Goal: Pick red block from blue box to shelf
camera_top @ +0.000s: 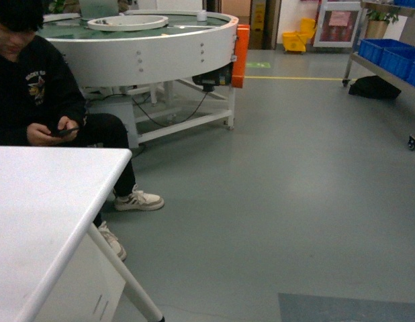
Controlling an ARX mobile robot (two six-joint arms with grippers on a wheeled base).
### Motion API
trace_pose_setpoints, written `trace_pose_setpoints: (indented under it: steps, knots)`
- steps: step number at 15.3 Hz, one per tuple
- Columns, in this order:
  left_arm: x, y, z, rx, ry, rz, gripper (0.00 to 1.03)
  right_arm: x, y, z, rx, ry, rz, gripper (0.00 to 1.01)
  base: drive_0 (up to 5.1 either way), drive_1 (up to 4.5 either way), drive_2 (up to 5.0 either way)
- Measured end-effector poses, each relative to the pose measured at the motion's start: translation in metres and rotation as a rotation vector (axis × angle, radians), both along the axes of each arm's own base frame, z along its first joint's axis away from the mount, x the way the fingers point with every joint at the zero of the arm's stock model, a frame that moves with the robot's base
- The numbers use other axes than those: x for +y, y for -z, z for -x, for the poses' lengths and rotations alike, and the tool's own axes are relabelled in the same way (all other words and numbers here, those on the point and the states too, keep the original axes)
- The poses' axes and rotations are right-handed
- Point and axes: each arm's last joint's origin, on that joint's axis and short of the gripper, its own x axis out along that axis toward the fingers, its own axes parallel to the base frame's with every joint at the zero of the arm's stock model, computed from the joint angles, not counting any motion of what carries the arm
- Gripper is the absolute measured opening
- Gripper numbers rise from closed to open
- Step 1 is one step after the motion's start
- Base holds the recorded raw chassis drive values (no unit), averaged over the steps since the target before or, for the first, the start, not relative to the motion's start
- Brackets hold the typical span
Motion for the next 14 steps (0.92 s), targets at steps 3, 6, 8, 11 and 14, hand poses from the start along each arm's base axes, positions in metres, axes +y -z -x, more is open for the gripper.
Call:
trace_pose_setpoints:
  steps: [3,6,8,11,14]
  knots:
    - [0.0000,-0.0001,0.0000,-0.002,0.000,0.000,0.98,0.0000,0.0000,0.0000,0.000,0.000,0.000,0.28,-1.3,2.13,-4.8]
    - [0.0000,0.0001,0.0000,0.002,-0.001,0.000,0.98,0.0000,0.0007,-0.0004,0.007,0.000,0.000,0.28,-1.3,-1.30,-1.3]
    - [0.0000,0.0000,0.0000,0.000,0.000,0.000,0.98,0.0000,0.0002,-0.0003,0.003,0.000,0.000,0.28,-1.5,-1.53,-1.5]
    - [0.0000,0.0001,0.0000,0.001,0.000,0.000,0.98,0.0000,-0.0002,0.0000,-0.002,0.000,0.000,0.28,-1.4,-1.43,-1.4]
    - [0.0000,0.0001,0.0000,0.001,0.000,0.000,0.98,0.0000,-0.0003,-0.0001,-0.002,0.000,0.000,0.28,-1.3,-1.35,-1.3]
